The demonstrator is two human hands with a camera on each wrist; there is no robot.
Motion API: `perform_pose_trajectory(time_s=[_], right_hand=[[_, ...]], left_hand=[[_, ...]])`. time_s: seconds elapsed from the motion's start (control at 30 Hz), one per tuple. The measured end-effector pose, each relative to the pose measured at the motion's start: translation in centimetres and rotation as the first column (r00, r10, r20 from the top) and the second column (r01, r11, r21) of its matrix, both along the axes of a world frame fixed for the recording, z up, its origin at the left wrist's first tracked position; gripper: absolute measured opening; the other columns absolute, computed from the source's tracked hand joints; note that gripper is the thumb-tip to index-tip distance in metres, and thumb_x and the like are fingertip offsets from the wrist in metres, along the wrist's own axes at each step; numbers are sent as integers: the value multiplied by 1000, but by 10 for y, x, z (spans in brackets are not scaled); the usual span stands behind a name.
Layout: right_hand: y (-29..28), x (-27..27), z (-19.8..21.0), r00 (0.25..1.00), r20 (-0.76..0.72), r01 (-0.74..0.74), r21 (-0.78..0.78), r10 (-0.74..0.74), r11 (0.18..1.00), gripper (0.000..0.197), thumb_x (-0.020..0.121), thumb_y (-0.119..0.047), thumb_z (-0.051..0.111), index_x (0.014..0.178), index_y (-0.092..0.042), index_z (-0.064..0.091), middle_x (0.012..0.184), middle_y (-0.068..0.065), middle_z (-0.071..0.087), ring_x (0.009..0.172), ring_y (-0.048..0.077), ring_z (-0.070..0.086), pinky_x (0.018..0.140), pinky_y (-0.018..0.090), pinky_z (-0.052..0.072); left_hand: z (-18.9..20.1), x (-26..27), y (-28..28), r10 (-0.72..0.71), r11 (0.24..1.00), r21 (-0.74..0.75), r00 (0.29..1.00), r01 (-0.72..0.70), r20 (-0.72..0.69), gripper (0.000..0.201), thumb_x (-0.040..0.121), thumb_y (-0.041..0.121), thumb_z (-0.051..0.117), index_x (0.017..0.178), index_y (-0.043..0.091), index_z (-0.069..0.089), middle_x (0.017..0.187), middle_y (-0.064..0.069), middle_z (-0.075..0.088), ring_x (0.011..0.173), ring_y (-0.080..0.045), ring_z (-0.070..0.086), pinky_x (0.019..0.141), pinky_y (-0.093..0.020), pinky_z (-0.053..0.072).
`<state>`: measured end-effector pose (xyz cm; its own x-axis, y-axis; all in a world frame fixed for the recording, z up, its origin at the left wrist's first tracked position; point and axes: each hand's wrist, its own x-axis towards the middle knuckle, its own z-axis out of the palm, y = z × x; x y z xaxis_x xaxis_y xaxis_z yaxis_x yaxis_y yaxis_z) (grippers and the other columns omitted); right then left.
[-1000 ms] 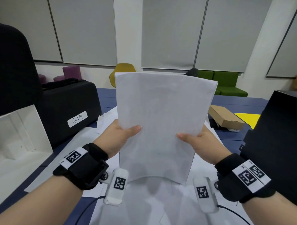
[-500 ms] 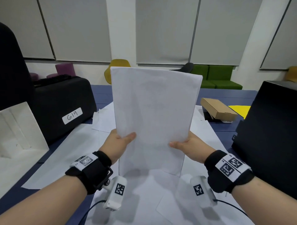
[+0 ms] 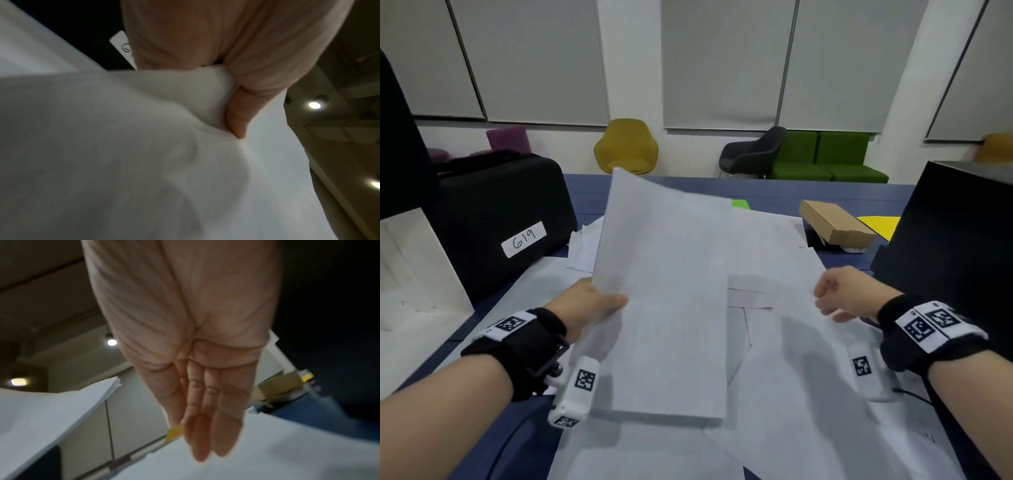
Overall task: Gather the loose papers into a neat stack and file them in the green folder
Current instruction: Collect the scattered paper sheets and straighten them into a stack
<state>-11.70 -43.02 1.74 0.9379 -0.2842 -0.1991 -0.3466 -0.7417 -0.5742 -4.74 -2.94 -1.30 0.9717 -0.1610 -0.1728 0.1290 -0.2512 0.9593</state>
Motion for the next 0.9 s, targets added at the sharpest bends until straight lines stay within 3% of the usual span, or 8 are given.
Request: perform_pose_trajectory(time_s=[0.1,0.17,0.27,0.37,0.43,0.53,0.73,0.9], right_hand=[[-12,-5,-7,974,-225,-52,-323,-23,945,20,84,-25,73,83,-11,57,84,1,57,74,19,60,56,26,53],[-11,-9,-10,917,-395,-160,-481,-50,862,32,85,-42,68,81,-12,59,79,-2,59,68,14,56,54,21,43],[-6,-14,-20,831,-544,-242,-538,-113,807,62,84,-65,54,116,-13,62,107,-2,64,94,16,60,74,22,45],[-1,-15,-32,844,-505,-133,-522,-180,842,93,81,-77,45,146,-11,34,147,4,45,129,19,49,99,26,40],[1,-12,-39,857,-478,-87,-503,-193,860,104,79,-78,45,152,-9,18,154,6,35,136,22,42,105,28,37],[5,-4,-46,873,-459,-95,-495,-167,864,103,75,-76,55,148,-11,22,147,7,41,129,24,47,98,31,42],[18,10,-46,898,-431,-152,-490,-87,858,89,75,-57,70,139,-11,28,130,6,54,115,25,55,87,32,49],[27,21,-37,881,-473,-250,-471,-3,846,57,73,-46,74,113,-11,54,103,2,64,84,20,58,58,24,44]], left_hand=[[-11,0,7,-8,999,44,996,11,-83,32,80,3,72,111,-2,65,109,-25,69,96,-39,66,93,-49,50],[-17,2,11,-1,998,60,994,8,-108,30,78,5,74,107,1,68,106,-24,71,97,-41,67,92,-50,50],[-23,5,17,13,997,74,991,-3,-129,39,66,15,73,103,3,69,104,-22,72,100,-41,67,95,-49,50],[-35,3,21,41,996,90,986,-27,-160,26,82,4,72,106,-3,66,100,-23,72,90,-37,67,89,-45,51],[-45,2,23,48,994,102,984,-31,-172,34,74,9,77,104,-3,67,97,-21,73,91,-37,68,92,-47,51],[-50,5,26,42,992,123,984,-20,-174,35,70,18,78,99,1,69,99,-19,74,101,-36,68,97,-45,48],[-48,6,26,19,995,101,982,0,-189,47,60,23,75,101,1,69,103,-21,73,101,-38,68,98,-48,48],[-49,8,30,3,995,101,979,18,-204,56,57,27,79,105,0,69,103,-23,72,104,-44,65,99,-55,48]])
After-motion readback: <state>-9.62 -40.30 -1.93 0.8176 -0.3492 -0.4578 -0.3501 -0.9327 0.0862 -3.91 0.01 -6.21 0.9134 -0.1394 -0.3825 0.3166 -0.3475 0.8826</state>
